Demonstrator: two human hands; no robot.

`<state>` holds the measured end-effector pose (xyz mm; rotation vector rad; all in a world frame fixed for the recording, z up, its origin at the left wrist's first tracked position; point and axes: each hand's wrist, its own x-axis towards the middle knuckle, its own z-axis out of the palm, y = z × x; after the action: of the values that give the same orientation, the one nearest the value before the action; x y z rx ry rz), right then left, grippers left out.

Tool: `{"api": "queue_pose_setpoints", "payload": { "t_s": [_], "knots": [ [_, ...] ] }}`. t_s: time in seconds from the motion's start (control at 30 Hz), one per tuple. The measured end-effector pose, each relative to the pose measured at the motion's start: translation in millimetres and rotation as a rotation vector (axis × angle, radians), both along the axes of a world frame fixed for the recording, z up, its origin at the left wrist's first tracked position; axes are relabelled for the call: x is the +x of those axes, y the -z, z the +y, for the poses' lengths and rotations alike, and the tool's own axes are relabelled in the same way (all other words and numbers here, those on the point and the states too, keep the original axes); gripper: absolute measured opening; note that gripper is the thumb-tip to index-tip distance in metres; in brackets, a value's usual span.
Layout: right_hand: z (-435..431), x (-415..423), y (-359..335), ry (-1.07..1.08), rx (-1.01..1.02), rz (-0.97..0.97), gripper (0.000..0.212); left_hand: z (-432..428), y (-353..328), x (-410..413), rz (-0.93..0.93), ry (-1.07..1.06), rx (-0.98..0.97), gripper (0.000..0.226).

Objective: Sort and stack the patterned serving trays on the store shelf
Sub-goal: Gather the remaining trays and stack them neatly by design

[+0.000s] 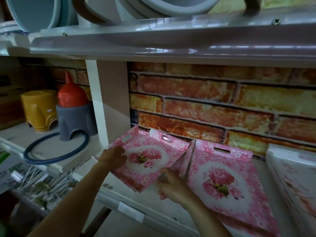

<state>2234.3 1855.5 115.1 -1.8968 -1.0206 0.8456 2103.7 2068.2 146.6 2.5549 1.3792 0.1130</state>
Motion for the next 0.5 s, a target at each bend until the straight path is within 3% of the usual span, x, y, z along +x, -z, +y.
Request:
{"api": "queue_pose_setpoints", "payload": {
  "t_s": [0.2, 0.43, 0.5],
  "knots": [
    [7, 14, 8, 0.135, 0.08, 0.028, 0.008, 37, 19, 10, 0.074, -0.005, -0.014, 0.048],
    [30, 18, 9, 0.216, 0.069, 0.004, 0.024, 31, 17, 14, -0.007, -0.048, -0.026, 0.054],
    [36, 18, 9, 0.249, 0.064, 0.021, 0.038, 33, 16, 11, -0.037, -0.07, -0.06, 0.063]
  ]
}}
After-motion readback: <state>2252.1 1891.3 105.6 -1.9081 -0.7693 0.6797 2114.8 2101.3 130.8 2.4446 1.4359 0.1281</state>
